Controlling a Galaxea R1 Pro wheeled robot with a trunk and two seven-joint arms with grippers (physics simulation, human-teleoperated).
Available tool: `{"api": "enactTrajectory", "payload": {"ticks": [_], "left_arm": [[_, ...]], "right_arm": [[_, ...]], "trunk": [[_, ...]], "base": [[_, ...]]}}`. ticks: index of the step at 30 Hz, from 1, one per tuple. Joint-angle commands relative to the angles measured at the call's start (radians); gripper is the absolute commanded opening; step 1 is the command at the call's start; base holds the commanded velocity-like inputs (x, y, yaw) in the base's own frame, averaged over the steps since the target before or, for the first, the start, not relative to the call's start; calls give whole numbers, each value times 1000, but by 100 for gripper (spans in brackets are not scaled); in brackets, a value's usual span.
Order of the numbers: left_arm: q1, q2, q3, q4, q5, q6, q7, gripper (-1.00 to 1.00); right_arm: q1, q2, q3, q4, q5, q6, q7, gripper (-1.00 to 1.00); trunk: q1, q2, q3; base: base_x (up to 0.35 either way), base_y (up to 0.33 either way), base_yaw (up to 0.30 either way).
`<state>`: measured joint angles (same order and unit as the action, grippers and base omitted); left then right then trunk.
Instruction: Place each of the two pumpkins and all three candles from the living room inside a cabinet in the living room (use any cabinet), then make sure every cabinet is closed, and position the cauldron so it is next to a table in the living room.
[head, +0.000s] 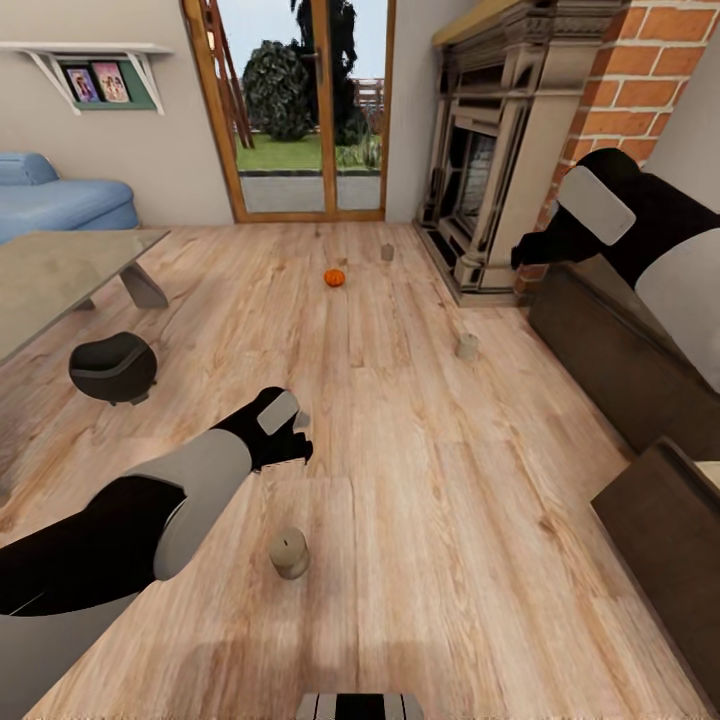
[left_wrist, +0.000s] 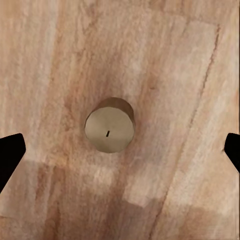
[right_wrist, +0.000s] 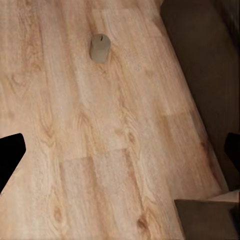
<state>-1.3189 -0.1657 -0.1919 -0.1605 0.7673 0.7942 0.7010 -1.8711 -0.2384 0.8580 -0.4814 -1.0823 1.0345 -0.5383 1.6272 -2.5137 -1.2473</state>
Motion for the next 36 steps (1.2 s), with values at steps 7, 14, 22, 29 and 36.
{"api": "enactTrajectory", "payload": {"ticks": [7, 14, 22, 29, 36], "left_arm": [[0, 6, -6, -41, 10, -20, 4, 100], [0, 10, -7, -115, 10, -83, 4, 100], [0, 13, -7, -199, -33, -131, 8, 100], [0, 26, -6, -201, -112, -181, 4, 100], [0, 61, -7, -140, -115, -241, -14, 100]], "right_arm": [[-68, -7, 8, -13, 33, 1, -37, 100], [-75, -7, 8, -19, 68, -1, -42, 100], [-75, -24, 12, -16, 97, -2, -43, 100], [-74, -43, 15, -14, 99, -2, -43, 100], [-74, -63, 13, -14, 100, -2, -43, 100]], "trunk": [[3, -2, -28], [6, -4, -55], [10, -5, -86], [13, -7, -113], [16, -9, -140]], "base": [[0, 0, 0], [0, 0, 0], [0, 0, 0], [0, 0, 0], [0, 0, 0]]}}
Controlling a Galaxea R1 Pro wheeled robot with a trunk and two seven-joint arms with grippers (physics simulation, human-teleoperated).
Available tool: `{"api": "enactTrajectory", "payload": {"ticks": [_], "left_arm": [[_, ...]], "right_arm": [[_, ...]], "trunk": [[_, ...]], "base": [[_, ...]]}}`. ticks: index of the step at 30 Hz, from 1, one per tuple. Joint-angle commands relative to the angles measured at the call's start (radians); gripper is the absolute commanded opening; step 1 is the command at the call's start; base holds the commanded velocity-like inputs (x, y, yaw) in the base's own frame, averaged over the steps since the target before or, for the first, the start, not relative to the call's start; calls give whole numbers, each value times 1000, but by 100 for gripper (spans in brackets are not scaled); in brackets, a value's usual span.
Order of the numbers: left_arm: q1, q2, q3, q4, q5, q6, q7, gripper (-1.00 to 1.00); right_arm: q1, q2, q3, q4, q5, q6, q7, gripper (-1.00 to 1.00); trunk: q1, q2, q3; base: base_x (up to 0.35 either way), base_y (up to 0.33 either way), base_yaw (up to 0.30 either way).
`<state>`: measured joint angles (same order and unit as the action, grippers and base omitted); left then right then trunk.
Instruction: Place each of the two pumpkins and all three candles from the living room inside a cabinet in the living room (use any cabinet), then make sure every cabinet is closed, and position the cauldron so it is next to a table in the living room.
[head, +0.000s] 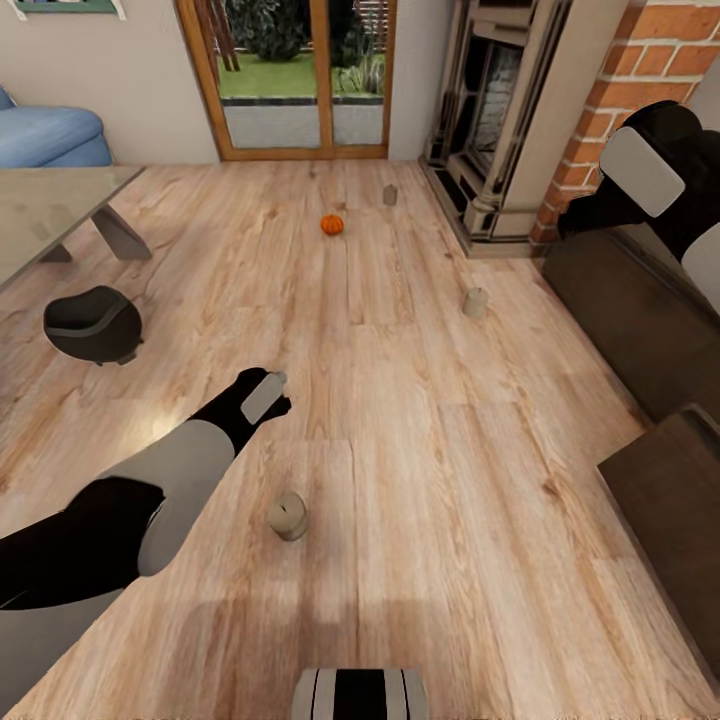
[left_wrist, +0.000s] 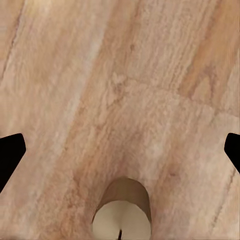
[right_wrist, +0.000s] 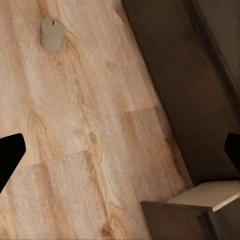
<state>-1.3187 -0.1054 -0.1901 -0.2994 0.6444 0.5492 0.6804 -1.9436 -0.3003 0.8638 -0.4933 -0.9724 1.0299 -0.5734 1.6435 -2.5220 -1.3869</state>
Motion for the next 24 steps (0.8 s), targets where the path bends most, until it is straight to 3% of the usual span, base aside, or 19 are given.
{"api": "enactTrajectory", "payload": {"ticks": [1, 8, 16, 20, 24], "left_arm": [[-1, 2, -9, 1, 9, 2, -2, 100], [-1, 5, -11, 49, 8, -2, -82, 100], [-1, 4, -12, 83, 8, -5, -115, 100], [-1, 3, -13, 125, 7, -59, -137, 100], [-1, 3, -15, 193, 6, -99, -200, 100]], "right_arm": [[-1, -3, 8, -2, -10, 2, -7, 100], [-1, -6, 7, -2, -9, 2, -8, 100], [-1, -15, 3, -4, -9, 3, -8, 100], [-1, -15, 2, -5, -8, 3, -8, 100], [-1, -13, 5, -5, -8, 3, -8, 100]], "trunk": [[0, -1, -5], [3, -2, -32], [7, -4, -63], [9, -5, -78], [10, -6, -94]], "base": [[0, 0, 0], [0, 0, 0], [0, 0, 0], [0, 0, 0], [0, 0, 0]]}}
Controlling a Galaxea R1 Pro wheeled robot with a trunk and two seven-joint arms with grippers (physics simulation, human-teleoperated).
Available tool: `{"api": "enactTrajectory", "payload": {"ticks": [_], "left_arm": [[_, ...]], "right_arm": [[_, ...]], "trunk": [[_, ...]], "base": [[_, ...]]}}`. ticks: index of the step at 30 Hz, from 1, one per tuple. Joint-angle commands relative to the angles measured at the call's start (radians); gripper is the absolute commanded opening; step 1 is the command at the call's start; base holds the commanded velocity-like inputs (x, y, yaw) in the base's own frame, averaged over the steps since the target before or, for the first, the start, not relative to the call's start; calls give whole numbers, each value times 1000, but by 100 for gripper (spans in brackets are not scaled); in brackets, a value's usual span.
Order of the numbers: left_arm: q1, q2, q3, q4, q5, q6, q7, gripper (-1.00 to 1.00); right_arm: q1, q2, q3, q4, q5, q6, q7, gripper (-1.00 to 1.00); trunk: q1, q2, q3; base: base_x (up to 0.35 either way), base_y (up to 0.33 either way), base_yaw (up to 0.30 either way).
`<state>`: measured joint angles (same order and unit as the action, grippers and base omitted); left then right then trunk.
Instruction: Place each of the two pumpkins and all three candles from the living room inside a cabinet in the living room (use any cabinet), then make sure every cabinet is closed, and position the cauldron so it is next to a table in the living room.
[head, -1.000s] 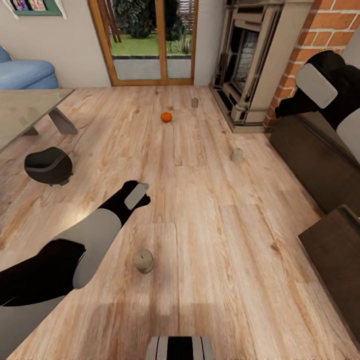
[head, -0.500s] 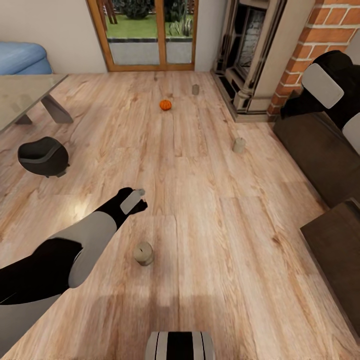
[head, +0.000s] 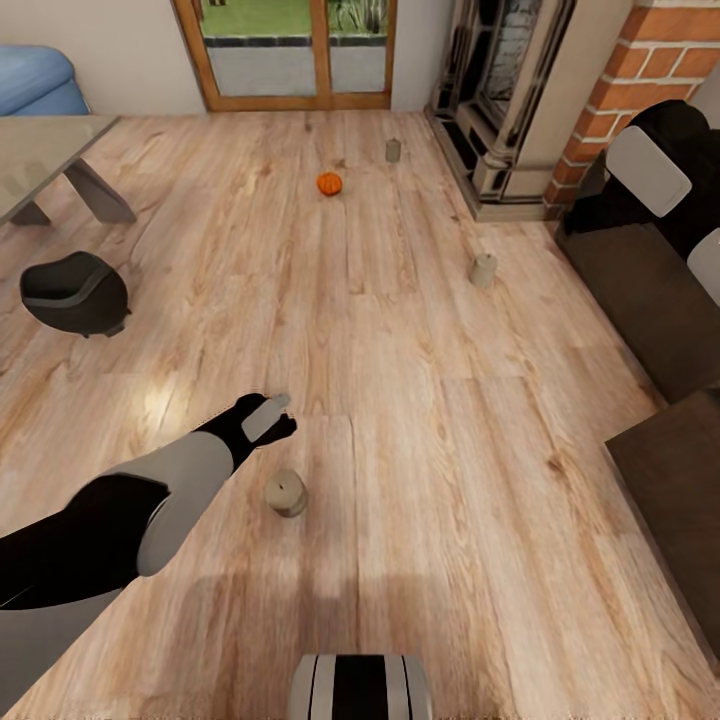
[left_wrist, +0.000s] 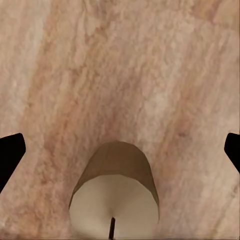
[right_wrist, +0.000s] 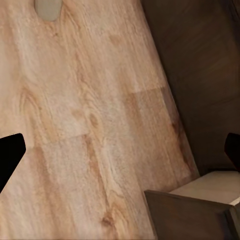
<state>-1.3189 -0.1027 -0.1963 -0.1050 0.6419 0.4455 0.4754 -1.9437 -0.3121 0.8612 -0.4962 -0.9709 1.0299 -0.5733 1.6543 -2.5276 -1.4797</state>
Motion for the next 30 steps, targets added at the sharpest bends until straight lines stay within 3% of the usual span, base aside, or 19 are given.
{"api": "enactTrajectory", "payload": {"ticks": [1, 6, 30], "left_arm": [[0, 0, -9, 5, 9, 2, -3, 100], [0, 0, -10, 28, 9, -2, -15, 100], [0, -3, -12, 40, 12, 3, -21, 100]], "right_arm": [[-1, -1, 9, -2, -9, 3, -8, 100], [-1, -2, 9, -1, -9, 3, -8, 100], [-1, -5, 10, 2, -9, 4, -8, 100]], "trunk": [[0, -1, -5], [2, -2, -24], [2, -2, -24]], "base": [[0, 0, 0], [0, 0, 0], [0, 0, 0]]}}
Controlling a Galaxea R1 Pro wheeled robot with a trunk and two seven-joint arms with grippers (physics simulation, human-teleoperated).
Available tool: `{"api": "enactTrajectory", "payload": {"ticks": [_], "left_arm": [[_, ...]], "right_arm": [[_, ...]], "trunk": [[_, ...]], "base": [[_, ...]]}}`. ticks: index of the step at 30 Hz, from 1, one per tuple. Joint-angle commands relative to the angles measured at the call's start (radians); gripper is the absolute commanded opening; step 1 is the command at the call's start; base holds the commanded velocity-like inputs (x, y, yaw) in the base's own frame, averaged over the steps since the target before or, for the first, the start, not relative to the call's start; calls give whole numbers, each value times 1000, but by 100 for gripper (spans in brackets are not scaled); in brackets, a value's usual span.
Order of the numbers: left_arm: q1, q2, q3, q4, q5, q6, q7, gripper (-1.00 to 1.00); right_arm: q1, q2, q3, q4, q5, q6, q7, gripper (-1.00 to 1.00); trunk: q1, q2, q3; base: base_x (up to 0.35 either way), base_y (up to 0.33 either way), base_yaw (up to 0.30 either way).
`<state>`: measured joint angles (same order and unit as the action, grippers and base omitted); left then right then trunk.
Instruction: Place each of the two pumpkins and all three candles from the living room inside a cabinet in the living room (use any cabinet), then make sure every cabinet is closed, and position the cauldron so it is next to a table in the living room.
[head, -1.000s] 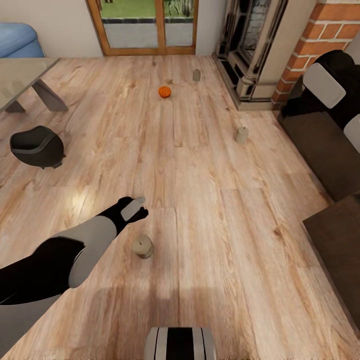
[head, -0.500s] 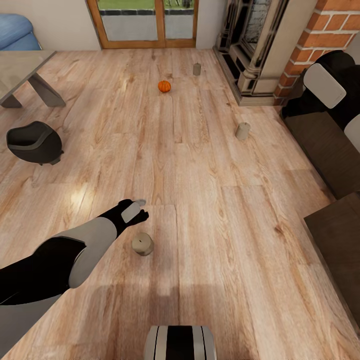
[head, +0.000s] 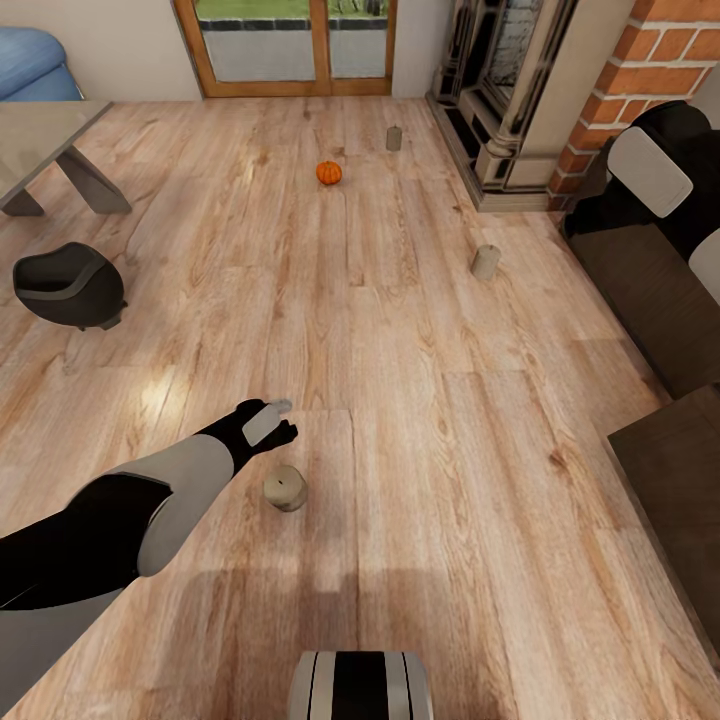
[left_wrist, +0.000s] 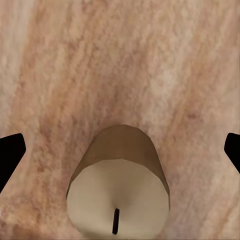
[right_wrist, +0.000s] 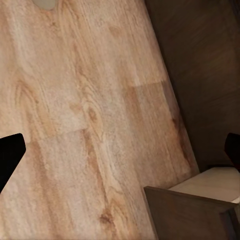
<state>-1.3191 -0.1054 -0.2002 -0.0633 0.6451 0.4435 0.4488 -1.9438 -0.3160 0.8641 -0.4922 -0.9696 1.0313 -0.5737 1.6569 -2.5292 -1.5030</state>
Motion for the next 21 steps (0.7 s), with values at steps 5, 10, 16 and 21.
{"api": "enactTrajectory", "payload": {"ticks": [5, 10, 16, 21], "left_arm": [[0, 0, -8, 25, 9, 5, 6, 100], [0, 0, -8, 35, 10, 5, 7, 100], [0, 0, -8, 38, 10, 4, 7, 100], [0, -1, -8, 39, 10, 4, 7, 100]], "right_arm": [[-1, -2, 7, -2, -11, 2, -8, 100], [-1, -2, 5, -2, -11, 2, -7, 100], [-1, -5, 1, -2, -12, 3, -7, 100], [-2, -4, 0, -2, -13, 3, -8, 100]], "trunk": [[0, 0, -1], [0, 0, -1], [0, 0, -1], [0, 0, -1]], "base": [[0, 0, 0], [0, 0, 0], [0, 0, 0], [0, 0, 0]]}}
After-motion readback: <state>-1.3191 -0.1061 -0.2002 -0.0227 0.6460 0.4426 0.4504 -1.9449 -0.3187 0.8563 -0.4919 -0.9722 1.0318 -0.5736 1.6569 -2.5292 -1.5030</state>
